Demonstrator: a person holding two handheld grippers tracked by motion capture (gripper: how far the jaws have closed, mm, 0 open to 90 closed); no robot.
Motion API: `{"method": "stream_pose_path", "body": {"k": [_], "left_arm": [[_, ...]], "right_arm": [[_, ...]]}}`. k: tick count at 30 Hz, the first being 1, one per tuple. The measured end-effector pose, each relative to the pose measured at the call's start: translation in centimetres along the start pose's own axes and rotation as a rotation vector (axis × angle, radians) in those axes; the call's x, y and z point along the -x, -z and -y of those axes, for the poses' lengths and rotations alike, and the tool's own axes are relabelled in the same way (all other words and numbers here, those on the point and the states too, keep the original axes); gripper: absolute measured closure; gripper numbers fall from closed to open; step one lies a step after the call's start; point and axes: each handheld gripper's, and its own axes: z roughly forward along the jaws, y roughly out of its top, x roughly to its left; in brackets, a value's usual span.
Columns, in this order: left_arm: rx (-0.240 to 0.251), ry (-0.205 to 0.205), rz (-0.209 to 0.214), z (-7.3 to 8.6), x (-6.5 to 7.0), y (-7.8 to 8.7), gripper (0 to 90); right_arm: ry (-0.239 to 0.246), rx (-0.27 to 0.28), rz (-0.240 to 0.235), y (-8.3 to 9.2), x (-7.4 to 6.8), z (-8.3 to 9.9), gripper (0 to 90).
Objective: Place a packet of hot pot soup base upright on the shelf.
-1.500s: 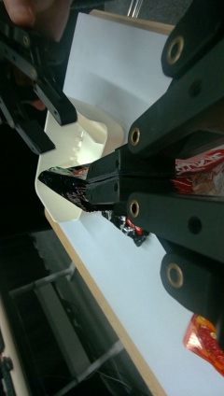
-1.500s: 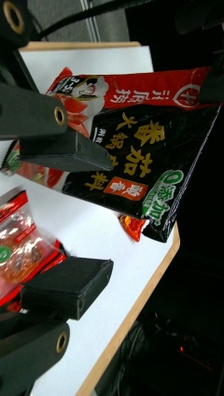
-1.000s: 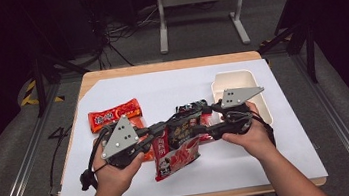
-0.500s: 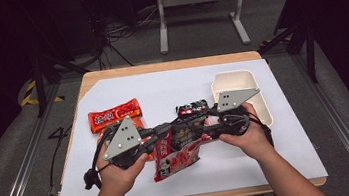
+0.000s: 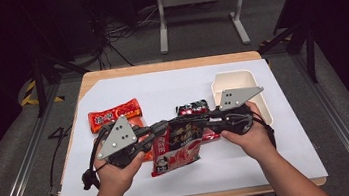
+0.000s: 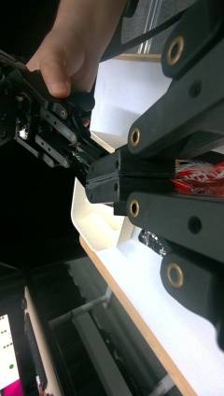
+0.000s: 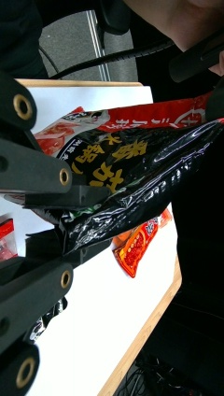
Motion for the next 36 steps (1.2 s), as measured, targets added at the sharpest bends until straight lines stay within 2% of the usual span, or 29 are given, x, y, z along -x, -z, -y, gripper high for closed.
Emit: {"method": "stream_pose_path", "body": {"k": [5, 9, 11, 15, 18, 20, 27, 36], "left_arm": [[0.007, 0.011, -0.007, 0.1, -0.2, 0.0, 88.9], [0.012, 0.026, -0.01, 0.1, -0.4, 0.0, 87.8], [0.023, 0.032, -0.007, 0.1, -0.4, 0.1, 87.0], [0.071, 0.049, -0.012, 0.1, -0.5, 0.4, 81.0], [0.088, 0.055, -0.04, 0.1, -0.8, 0.7, 72.9], [0.102, 0.055, -0.076, 0.2, -1.0, 0.9, 64.9], [0.088, 0.081, -0.111, 0.5, -1.9, 2.1, 41.8], [0.043, 0.112, -0.156, 1.2, -3.1, 2.8, 31.3]], "right_arm": [[-0.011, -0.007, 0.008, 0.0, 0.1, -0.3, 80.3], [-0.054, -0.013, -0.004, 0.1, 0.2, -0.6, 80.7], [-0.084, -0.011, -0.024, 0.1, 0.5, -0.6, 80.9], [-0.098, -0.006, -0.033, 0.3, 0.5, -1.0, 81.3], [-0.098, -0.007, -0.018, 0.5, 0.6, -1.3, 81.5], [-0.098, -0.012, -0.006, 0.7, 0.8, -1.5, 81.7], [-0.09, -0.004, 0.052, 2.0, 1.6, -2.5, 81.8], [-0.048, -0.001, 0.142, 3.3, 2.7, -3.9, 81.6]]}}
